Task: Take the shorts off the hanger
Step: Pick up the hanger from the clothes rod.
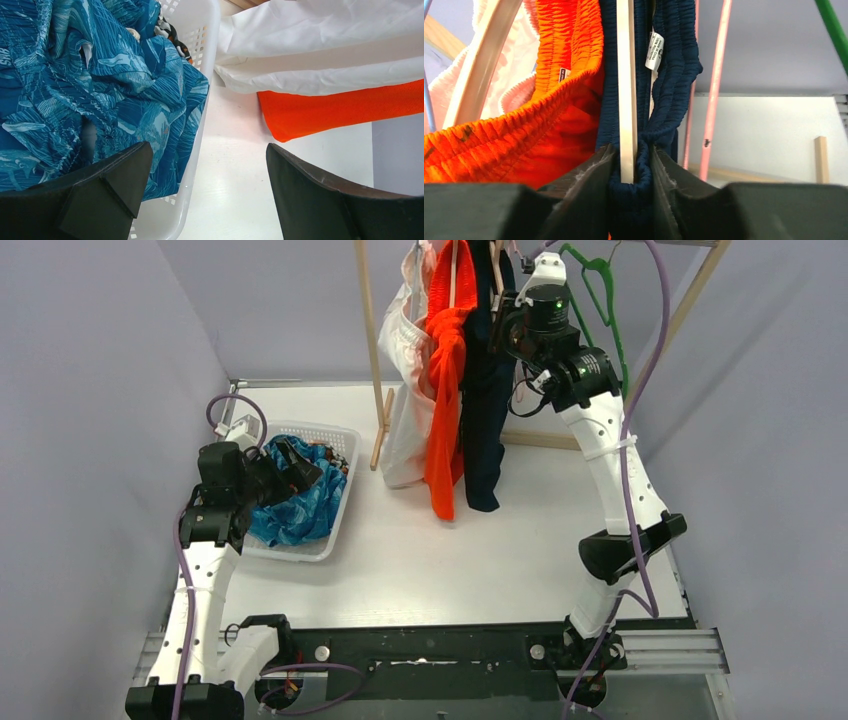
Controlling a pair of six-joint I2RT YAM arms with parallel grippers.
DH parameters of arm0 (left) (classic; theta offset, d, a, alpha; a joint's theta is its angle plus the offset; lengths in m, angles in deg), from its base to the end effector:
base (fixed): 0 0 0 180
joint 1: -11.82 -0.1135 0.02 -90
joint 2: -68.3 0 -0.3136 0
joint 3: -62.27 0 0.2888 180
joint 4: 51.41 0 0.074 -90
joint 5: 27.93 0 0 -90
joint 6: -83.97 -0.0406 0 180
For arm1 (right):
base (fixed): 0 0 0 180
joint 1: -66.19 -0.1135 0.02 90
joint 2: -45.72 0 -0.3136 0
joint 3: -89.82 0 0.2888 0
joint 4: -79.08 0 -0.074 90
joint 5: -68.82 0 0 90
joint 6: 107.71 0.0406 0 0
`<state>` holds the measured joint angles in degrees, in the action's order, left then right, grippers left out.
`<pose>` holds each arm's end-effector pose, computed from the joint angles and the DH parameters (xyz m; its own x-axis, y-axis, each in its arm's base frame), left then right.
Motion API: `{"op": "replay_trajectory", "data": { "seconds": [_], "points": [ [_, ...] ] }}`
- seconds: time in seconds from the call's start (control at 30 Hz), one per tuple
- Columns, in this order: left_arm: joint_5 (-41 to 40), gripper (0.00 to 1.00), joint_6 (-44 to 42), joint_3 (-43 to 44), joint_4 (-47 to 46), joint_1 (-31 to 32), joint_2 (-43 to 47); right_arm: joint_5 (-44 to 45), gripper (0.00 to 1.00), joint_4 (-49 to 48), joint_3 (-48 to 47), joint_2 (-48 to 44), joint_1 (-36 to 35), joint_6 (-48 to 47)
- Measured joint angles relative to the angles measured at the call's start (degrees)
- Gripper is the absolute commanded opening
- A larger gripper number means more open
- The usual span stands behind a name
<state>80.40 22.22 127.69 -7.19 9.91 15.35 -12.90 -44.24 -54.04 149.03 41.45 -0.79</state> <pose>0.2090 -0.0058 0.3669 -0.5748 -0.4687 -0.6707 -0.0414 0.8353 -0.5483 0.3851 0.1710 0.5747 -0.3254 0.1672 -0.9307 -0.2026 0.9491 0.2413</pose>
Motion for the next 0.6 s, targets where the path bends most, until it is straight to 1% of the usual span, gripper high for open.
{"op": "replay_trajectory", "data": {
  "seconds": [0.07, 0.17, 0.23, 0.43, 0.6],
  "points": [
    [0.0, 0.85, 0.0, 0.0, 0.2, 0.0, 0.0, 0.5, 0.13, -0.1, 0.0, 0.0, 0.0, -0.1],
    [0.1, 0.85, 0.0, 0.0, 0.2, 0.0, 0.0, 1.9, 0.04, -0.1, 0.0, -0.2, -0.1, -0.3],
    [0.2, 0.85, 0.0, 0.0, 0.2, 0.0, 0.0, 3.0, 0.0, -0.5, 0.3, -0.7, -0.5, -0.7],
    [0.6, 0.85, 0.1, 0.0, 0.2, 0.0, 0.0, 4.4, 0.0, -3.4, 3.8, -3.8, -1.4, -1.3],
    [0.6, 0.85, 0.1, 0.0, 0.2, 0.0, 0.0, 5.7, 0.0, -5.2, 4.2, -5.6, -2.1, -1.5]
  ]
}}
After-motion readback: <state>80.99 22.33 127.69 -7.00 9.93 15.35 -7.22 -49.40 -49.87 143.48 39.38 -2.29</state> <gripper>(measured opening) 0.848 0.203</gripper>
